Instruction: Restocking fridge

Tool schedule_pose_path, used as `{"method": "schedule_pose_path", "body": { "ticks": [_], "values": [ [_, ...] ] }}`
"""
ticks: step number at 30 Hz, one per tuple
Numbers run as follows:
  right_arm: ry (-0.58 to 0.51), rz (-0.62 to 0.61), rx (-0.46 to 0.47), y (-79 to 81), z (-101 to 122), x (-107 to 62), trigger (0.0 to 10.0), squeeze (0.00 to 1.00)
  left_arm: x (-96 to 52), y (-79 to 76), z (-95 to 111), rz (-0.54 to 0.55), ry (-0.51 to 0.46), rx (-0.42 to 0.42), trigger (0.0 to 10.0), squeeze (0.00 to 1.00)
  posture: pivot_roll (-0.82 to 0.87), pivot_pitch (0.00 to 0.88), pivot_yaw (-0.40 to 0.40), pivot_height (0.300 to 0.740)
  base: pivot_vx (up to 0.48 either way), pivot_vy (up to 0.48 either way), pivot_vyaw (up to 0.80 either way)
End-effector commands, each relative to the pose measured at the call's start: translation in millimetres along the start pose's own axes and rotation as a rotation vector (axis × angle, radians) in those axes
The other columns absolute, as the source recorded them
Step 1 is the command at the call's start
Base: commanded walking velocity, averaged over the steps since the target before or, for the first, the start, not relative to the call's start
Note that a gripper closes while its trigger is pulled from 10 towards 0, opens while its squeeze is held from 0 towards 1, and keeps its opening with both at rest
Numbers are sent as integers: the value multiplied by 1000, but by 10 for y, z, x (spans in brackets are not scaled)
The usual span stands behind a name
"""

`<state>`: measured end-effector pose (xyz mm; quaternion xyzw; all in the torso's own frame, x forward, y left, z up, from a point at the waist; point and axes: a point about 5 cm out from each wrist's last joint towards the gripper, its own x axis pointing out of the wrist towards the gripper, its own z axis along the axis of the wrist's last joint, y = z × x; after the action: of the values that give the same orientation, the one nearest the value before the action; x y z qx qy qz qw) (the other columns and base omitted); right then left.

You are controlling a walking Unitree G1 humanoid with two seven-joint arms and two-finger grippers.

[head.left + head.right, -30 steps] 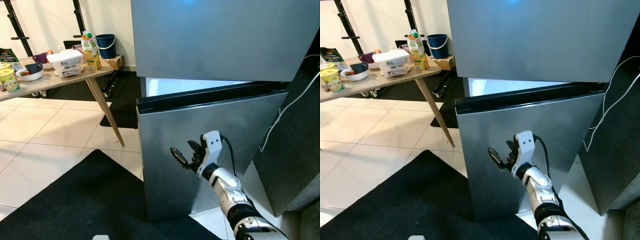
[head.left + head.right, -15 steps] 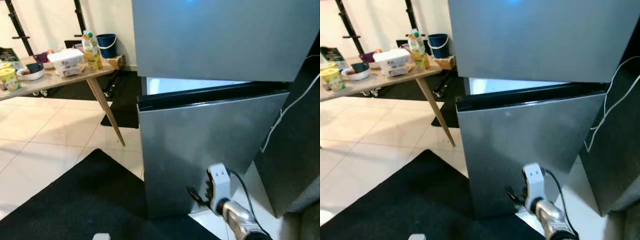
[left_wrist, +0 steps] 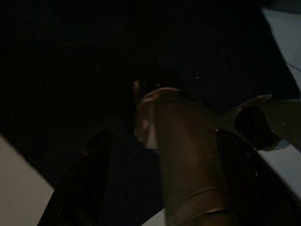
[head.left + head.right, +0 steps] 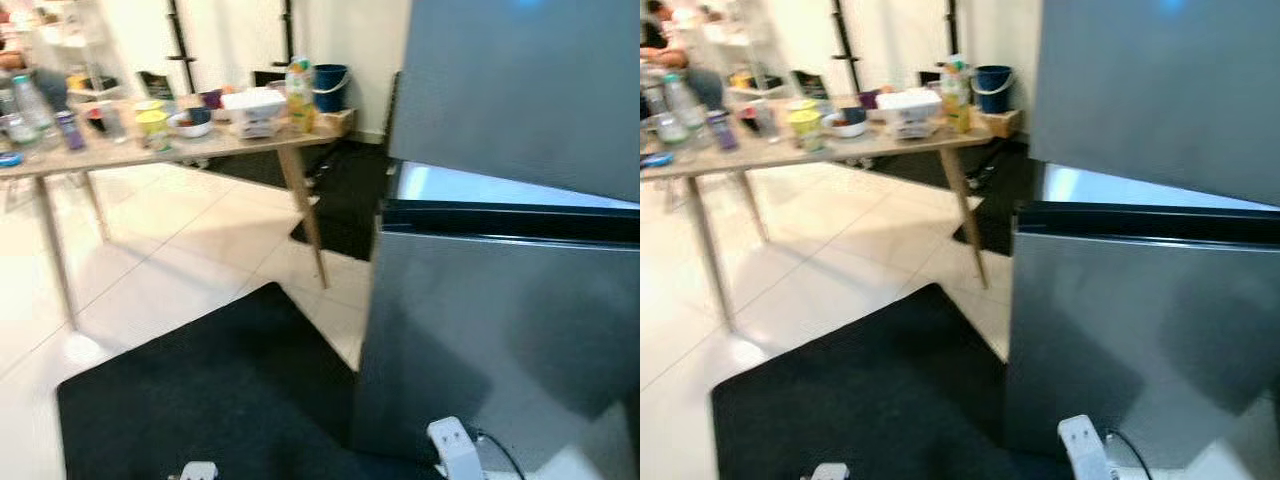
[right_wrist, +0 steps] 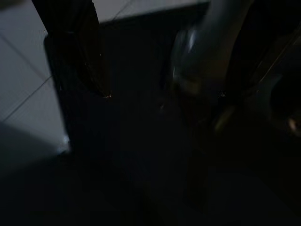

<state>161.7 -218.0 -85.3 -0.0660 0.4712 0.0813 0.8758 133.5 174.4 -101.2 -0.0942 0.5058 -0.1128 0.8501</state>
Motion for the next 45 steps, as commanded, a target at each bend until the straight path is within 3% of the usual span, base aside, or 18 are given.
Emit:
{"method": "schedule_pose_path", "body": {
  "ticks": [1,8,13,45],
  "values": [
    [41,-47,20,-48,-104,-28,10000,0,-12,32,-17,12,18,15,10000,0,-79,27,24,740,0,0,0],
    [134,-83,52,-40,-378,-96,10000,0,-8,28,-13,18,20,11,10000,0,-82,25,23,740,0,0,0],
    [163,-88,53,-14,-459,-115,10000,0,2,4,-28,17,30,11,10000,0,-81,25,18,740,0,0,0],
    [156,-87,33,4,-417,-95,10000,0,13,-16,-2,-2,39,56,10000,0,-87,12,18,740,0,0,0]
  ]
}}
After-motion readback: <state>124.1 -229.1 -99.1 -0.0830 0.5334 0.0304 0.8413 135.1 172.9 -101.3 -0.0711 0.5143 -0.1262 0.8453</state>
